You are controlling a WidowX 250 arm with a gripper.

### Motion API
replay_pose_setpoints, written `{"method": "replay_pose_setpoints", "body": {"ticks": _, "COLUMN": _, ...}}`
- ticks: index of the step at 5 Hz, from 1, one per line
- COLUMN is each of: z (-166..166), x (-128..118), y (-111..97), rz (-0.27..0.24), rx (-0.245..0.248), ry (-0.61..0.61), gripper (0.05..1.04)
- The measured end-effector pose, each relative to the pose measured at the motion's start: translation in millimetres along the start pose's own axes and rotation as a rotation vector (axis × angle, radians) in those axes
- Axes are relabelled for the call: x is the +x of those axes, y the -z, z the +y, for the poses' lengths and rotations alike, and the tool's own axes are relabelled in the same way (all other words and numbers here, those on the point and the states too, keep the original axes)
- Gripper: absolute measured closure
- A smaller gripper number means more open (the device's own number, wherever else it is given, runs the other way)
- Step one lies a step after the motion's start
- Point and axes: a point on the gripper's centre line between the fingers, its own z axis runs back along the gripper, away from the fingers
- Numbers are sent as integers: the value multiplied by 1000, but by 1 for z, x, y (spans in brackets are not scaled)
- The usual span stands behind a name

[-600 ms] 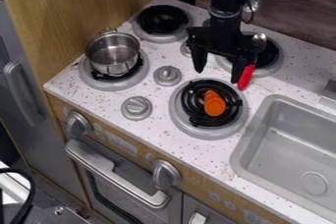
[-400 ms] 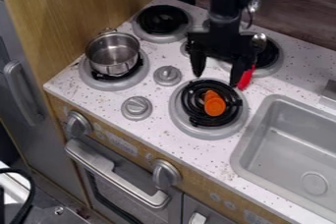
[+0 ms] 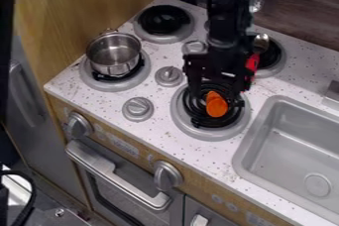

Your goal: Move the orange carrot beside the red spoon

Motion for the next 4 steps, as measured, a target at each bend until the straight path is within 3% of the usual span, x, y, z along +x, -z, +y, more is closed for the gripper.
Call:
{"method": "replay_pose_setpoints", "body": {"ticks": 3, "z": -9, "x": -5, "y": 30, "rz": 50, "rx": -3, "ry": -36, "gripper": 112}}
{"method": "replay_pose_setpoints", "body": {"ticks": 4, "z": -10, "x": -5, "y": 28, "rz": 60, "rx": -7, "ry": -38, "gripper": 382}}
